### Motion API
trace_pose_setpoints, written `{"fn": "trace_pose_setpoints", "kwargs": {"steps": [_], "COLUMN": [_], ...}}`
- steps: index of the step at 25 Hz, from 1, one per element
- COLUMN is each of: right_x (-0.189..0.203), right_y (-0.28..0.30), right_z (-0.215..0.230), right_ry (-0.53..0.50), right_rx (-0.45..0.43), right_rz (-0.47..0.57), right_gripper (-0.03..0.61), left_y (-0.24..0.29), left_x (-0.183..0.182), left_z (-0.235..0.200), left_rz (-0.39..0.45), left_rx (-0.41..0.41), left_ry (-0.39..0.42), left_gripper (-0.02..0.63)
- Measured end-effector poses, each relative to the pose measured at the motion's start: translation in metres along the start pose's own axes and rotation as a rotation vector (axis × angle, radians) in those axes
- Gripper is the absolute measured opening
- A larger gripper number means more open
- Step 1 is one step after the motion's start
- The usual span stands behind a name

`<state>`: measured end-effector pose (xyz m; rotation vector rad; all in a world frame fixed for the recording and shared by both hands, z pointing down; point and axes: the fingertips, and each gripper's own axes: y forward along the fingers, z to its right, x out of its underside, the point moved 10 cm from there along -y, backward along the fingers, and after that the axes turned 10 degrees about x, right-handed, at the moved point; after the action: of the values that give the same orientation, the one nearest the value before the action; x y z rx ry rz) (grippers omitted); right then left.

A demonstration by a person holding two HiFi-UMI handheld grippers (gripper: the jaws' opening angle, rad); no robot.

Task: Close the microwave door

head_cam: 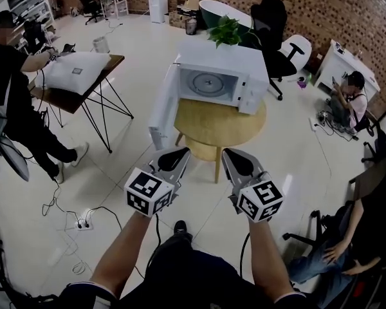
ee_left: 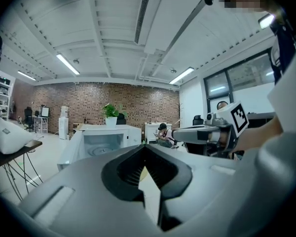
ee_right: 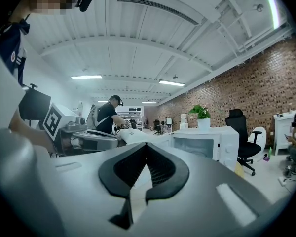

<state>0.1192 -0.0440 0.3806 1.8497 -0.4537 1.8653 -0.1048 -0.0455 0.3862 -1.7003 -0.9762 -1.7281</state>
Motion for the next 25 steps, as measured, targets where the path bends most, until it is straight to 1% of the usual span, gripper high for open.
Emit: {"fn": "trace_pose_setpoints", "kwargs": {"steps": [7,12,19,22,25], "right_x": [-0.013,-0.011,-0.016,-0.017,-0.014], "right_y": [0.061,0.087,0.114,0.125,0.131], "right_z": [0.013,0.019,0.016,0.011,0.004], "right_ry": [-0.008,-0.009,-0.02,-0.024,-0.02], "right_rx": [0.029,0.02,-0.057,-0.094,-0.12], "right_rz": [0.016,-0.001,-0.018,-0.022,-0.03], "right_gripper": [0.002,0.002,0.002,0.002,0.002], "left_y": [0.02,0.029,0.021,0.01,-0.005], "left_x": [-0.012,-0.01,-0.013,-0.015,-0.013], "left_z": [-0.066,-0.09,-0.11,-0.12,-0.134], "left_rz": [0.001,-0.01,0.004,0.012,0.002], "left_rx": [0.017,0.008,-0.07,-0.122,-0.194], "left_ry": [0.016,0.008,-0.009,-0.011,-0.003], "left_gripper": [0.008,0.008,0.008,0.008,0.008]}}
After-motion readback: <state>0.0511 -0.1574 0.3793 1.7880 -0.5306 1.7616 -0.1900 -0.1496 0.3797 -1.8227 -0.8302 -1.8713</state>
